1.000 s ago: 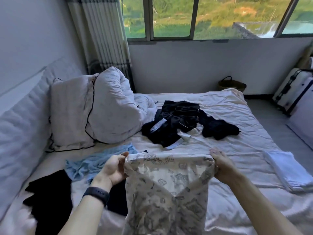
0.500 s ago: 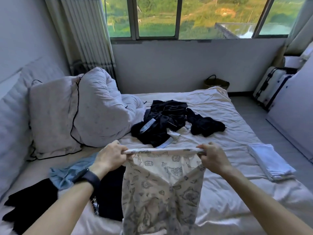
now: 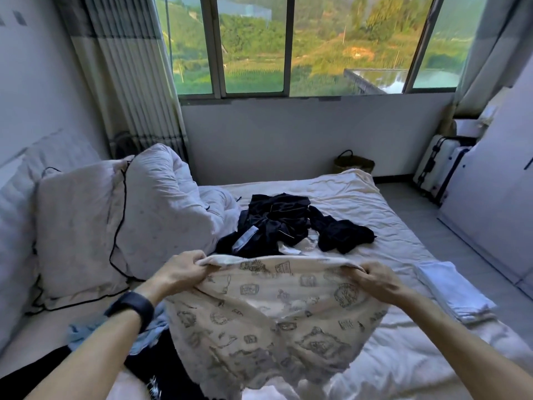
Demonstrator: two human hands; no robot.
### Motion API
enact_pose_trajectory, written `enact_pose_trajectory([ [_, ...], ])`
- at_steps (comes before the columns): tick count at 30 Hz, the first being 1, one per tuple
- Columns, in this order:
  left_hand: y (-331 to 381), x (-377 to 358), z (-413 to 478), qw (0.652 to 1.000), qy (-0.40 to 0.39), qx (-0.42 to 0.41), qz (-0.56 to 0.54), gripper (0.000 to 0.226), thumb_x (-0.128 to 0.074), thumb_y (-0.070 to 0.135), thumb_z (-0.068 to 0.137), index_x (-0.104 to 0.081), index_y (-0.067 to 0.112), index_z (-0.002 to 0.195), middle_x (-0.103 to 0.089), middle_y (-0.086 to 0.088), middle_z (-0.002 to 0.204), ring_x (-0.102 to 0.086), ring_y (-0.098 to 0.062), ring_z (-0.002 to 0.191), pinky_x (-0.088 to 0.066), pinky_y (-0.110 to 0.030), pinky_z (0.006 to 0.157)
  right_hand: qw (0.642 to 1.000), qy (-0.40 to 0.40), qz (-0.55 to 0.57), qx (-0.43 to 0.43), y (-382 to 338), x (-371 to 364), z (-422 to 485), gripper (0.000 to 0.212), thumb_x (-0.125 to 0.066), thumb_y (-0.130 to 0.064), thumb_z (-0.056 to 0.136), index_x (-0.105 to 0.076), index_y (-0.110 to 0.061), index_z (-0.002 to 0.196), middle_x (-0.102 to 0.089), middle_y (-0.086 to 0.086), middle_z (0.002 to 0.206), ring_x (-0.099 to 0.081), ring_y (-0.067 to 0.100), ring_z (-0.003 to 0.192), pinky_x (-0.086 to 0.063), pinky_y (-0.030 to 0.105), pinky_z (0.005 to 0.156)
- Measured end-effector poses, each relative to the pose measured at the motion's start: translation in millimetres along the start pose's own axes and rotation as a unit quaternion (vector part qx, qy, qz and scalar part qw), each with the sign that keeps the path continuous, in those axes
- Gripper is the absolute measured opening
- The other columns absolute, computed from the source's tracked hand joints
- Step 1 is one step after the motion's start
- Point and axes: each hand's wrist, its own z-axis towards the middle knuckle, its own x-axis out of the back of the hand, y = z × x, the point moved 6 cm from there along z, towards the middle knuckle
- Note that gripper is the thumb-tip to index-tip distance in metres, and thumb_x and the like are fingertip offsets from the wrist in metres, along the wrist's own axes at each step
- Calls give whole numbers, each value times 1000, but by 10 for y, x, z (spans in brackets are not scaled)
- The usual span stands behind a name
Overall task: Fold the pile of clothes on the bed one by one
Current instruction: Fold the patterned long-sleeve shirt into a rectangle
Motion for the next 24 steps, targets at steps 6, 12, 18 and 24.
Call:
enact_pose_trajectory([
  [6, -40, -22, -62, 963, -219, -29, -157, 44, -90, 41, 68, -73, 13, 97, -70, -3, 86, -65, -16, 80, -49, -34, 78, 985, -106, 100, -96, 262, 25, -233, 29, -60, -47, 95, -74, -24, 106, -70, -4, 101, -63, 17, 97, -50, 31, 89],
  [12, -64, -153, 39, 975, -51, -51, -211, 14, -64, 23, 98, -73, 17, 88, -63, 11, 69, -53, -10, 68, -41, -25, 64, 995, -49, 34, -81, 192, 80, -319, 20, -44, -4, 101, -62, -6, 93, -60, 11, 91, -52, 22, 78, -40, 25, 61],
  [18, 211, -441, -72, 960, 189, -47, -200, 21, -44, 33, 106, -56, 19, 96, -65, -3, 96, -57, -21, 86, -44, -35, 76, 981, 167, -96, -9, 232, 372, -452, 28, -46, -35, 105, -64, -21, 122, -72, 18, 109, -65, 39, 104, -50, 45, 83],
  [24, 523, -399, -327, 975, 119, -182, 46, 69, -40, 84, 81, -50, 17, 66, -55, 11, 54, -53, -10, 49, -42, -29, 49, 969, 175, -158, -72, 614, 716, -452, 41, -36, -53, 102, -62, -31, 125, -69, 13, 123, -62, 38, 111, -49, 47, 89],
])
